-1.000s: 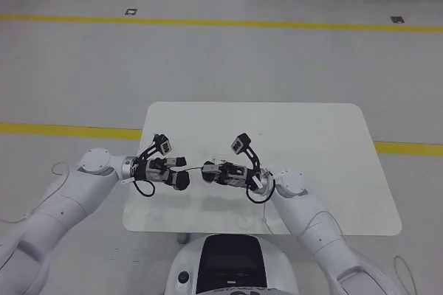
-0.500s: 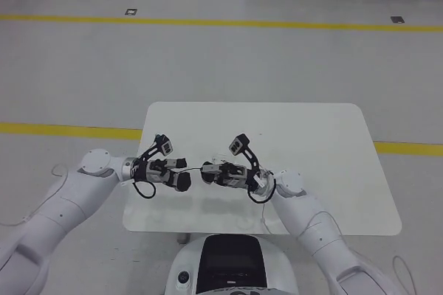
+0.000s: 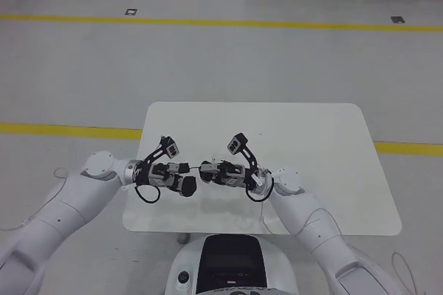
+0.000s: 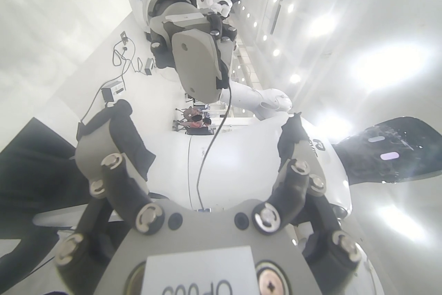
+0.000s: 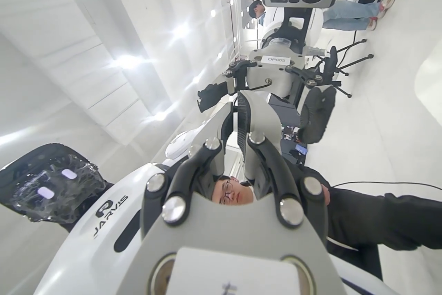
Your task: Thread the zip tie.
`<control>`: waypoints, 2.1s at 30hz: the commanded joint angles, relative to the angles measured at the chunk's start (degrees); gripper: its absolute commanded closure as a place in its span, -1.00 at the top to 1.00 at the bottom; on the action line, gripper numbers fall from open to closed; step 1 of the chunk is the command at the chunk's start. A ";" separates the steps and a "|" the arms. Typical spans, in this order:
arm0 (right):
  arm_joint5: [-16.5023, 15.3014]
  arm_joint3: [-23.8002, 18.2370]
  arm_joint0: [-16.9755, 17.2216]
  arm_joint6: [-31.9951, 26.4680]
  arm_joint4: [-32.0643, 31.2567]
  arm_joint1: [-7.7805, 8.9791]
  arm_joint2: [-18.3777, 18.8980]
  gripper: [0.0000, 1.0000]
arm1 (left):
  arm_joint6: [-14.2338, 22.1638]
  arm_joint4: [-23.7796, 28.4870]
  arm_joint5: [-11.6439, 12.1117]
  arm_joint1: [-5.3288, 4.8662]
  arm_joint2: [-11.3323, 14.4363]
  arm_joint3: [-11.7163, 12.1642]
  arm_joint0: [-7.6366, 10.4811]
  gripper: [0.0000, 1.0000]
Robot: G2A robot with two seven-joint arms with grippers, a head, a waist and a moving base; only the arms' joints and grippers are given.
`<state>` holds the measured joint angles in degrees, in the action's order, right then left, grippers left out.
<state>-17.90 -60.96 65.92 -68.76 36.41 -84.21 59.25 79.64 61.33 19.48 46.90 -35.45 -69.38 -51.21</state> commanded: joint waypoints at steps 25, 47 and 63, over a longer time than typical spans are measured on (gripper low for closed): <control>2.18 -3.27 0.90 5.60 -7.32 1.61 -0.78 -1.00 | 0.00 -1.93 0.00 -0.39 -2.88 1.48 -0.90 -0.06; 4.33 -3.46 0.28 6.43 -8.68 2.38 -2.54 -1.00 | 0.00 -3.95 0.00 1.06 -5.25 3.48 -1.72 -0.42; 3.92 -2.60 -0.54 6.64 -7.84 2.57 -3.68 -1.00 | 0.00 -4.50 0.00 1.71 -4.85 4.48 -1.53 -0.62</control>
<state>-14.01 -63.59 65.41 -62.13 28.56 -81.66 55.62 79.64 56.81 19.48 48.59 -40.37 -64.95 -52.79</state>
